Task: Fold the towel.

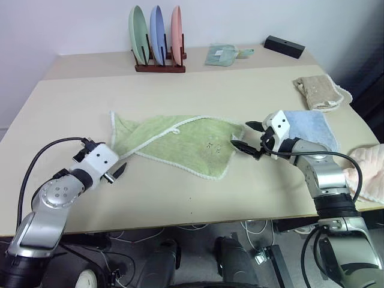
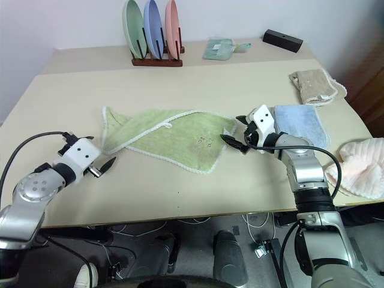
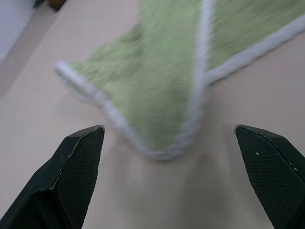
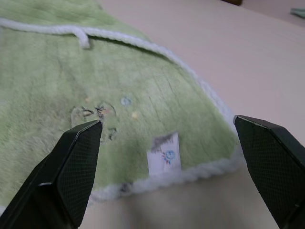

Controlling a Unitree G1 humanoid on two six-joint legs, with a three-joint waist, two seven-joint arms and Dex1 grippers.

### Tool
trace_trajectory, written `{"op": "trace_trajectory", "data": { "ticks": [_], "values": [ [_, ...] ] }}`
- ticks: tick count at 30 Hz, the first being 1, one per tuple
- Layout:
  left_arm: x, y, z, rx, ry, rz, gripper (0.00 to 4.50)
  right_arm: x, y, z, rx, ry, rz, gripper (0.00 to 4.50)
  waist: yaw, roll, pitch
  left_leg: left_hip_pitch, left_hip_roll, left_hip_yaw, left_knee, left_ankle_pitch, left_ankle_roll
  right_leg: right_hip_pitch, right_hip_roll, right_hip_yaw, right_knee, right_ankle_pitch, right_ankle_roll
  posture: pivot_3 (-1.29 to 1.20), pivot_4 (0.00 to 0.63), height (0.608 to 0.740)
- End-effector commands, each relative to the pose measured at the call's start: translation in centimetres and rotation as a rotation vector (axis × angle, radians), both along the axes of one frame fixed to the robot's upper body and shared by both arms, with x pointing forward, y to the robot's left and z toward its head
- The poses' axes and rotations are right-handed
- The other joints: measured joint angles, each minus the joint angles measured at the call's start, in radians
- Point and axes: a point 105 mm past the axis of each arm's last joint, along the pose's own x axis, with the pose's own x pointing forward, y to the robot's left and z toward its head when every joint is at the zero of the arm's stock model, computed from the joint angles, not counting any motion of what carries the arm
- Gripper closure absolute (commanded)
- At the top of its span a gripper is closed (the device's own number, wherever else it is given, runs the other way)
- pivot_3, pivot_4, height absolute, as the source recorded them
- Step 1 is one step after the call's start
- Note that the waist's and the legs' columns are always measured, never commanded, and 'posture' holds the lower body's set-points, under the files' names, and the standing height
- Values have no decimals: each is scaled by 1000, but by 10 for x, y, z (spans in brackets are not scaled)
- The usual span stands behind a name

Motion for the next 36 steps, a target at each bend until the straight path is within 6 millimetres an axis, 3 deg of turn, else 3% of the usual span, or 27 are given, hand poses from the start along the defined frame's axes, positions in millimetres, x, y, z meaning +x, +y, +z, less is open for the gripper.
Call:
{"op": "trace_trajectory", "data": {
  "ticks": [1, 4, 6, 9, 14, 15, 21, 29, 32, 34, 36],
  "values": [
    [13, 1, -8, 50, 16, -39, 13, -2, -1, 18, 8, -77, -9, 0, 1, 0, 0, 0, 0, 0, 0, 0, 0, 0, 0, 0, 0, 0, 0, 0, 150, 737],
    [28, -9, -16, 5, 38, -79, 13, -2, -3, 19, 5, -81, -20, 0, 7, 0, 0, 0, 0, 0, 0, 0, 0, 0, 0, 0, 1, 0, 0, 0, 150, 737],
    [34, -15, -20, -4, 50, -101, 531, -3, -3, 19, 3, -85, -26, 0, 8, 0, 0, 0, -1, -1, 2, 0, 0, 1, 0, 0, 1, 0, 0, 0, 150, 737],
    [41, -15, -23, -13, 54, -91, 1818, -4, -4, 20, 3, -90, -32, 0, 6, 0, 0, 0, -1, -1, 2, 0, 0, 1, -1, 0, 1, 0, 0, 0, 150, 737],
    [42, -15, -24, -9, 43, -97, 4395, -5, -6, 21, -8, -100, -43, 0, 2, 0, 0, 0, -1, -1, 2, 0, 0, 1, -1, 0, 2, 0, 0, 0, 150, 737],
    [41, -14, -22, -13, 32, -94, 4489, -5, -6, 21, -19, -105, -41, 0, 1, 1, 0, 0, -1, -1, 2, 0, 0, 1, -1, 0, 2, 0, 0, 0, 150, 737],
    [29, -8, 4, -125, -43, -66, 4489, 0, 2, 37, -91, -148, 13, 0, -6, 1, 0, 0, -1, -1, 1, 0, 0, 0, -1, 0, 2, 0, 0, 0, 150, 737],
    [-4, -5, 11, -193, 5, -86, 4489, 21, 9, 38, -133, -121, 53, 0, 2, 0, 0, 0, 0, -1, 1, 0, 0, -1, -1, 0, 1, 0, 0, 0, 150, 737],
    [-10, -4, 10, -186, 26, -73, 3556, 24, 13, 37, -129, -129, 64, 0, 3, 0, 0, -1, -1, -1, 1, 0, 0, 0, -1, 0, 1, 0, 0, 0, 150, 737],
    [-14, -3, 6, -150, 43, -67, 2542, 24, 16, 36, -121, -129, 74, 0, 0, 0, 1, -1, -1, -1, 1, 0, 0, 0, -1, 0, 1, 0, 0, 0, 150, 737],
    [-16, -1, 2, -127, 56, -65, 2542, 22, 18, 35, -116, -129, 82, 0, -1, 0, 1, -1, 0, -1, 1, 0, 0, -1, -1, 0, 1, 0, 0, 0, 150, 737]
  ]
}}
